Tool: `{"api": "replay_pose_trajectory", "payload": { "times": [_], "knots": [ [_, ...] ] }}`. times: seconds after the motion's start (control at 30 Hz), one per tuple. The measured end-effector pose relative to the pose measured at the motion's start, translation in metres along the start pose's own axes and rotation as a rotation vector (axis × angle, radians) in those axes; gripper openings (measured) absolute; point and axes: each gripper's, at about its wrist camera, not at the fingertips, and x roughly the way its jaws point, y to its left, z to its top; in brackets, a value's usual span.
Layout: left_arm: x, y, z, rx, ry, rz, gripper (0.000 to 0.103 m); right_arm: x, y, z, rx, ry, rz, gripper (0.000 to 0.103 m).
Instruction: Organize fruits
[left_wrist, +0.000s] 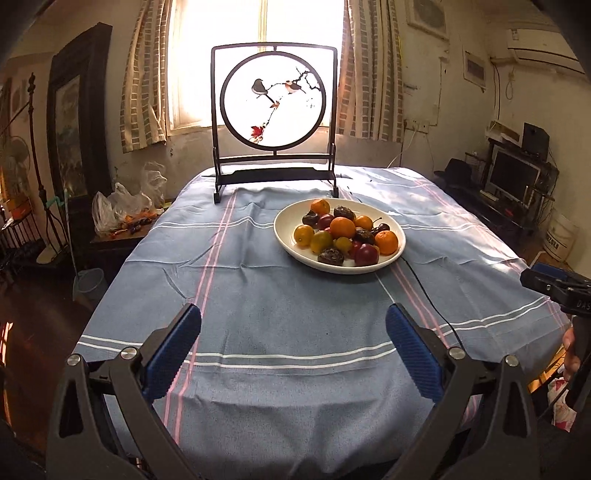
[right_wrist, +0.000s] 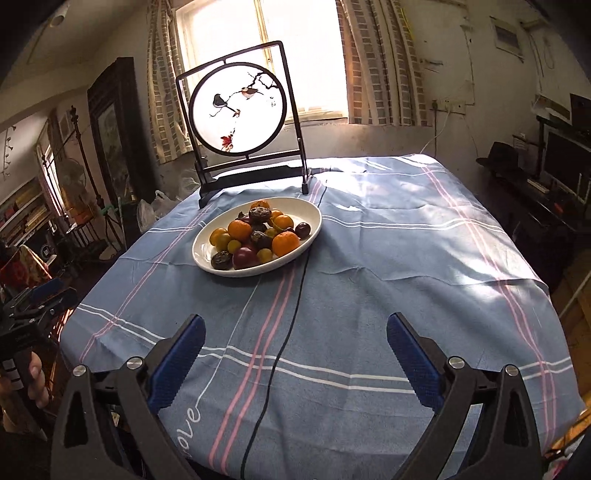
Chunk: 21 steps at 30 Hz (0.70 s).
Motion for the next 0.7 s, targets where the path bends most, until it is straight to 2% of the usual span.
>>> {"api": "replay_pose_trajectory", "payload": {
  "times": [0.23,0.37,0.5,0.7],
  "knots": [
    [-0.015,-0.001,-0.001,0.004,-0.021,0.029,0.098,-0.022,-0.014,-0.01,0.026,-0.03,-0.029,0.099],
    [-0.015,0.005,0.001,-0.032,-0.018,0.041,0.098,-0.029,-0.015,-0.011,0.025,-0.045,-0.034,0.099],
    [-0.009,0.004,0.003,-0.03,0.015,0.053,0.098,-0.03,-0.013,-0.011,0.013,-0.042,-0.025,0.099],
    [-0.011,0.002,0.004,-0.02,-0.003,0.061,0.098,-0.03,-0.009,-0.015,0.005,-0.032,-0.021,0.099]
  ]
}}
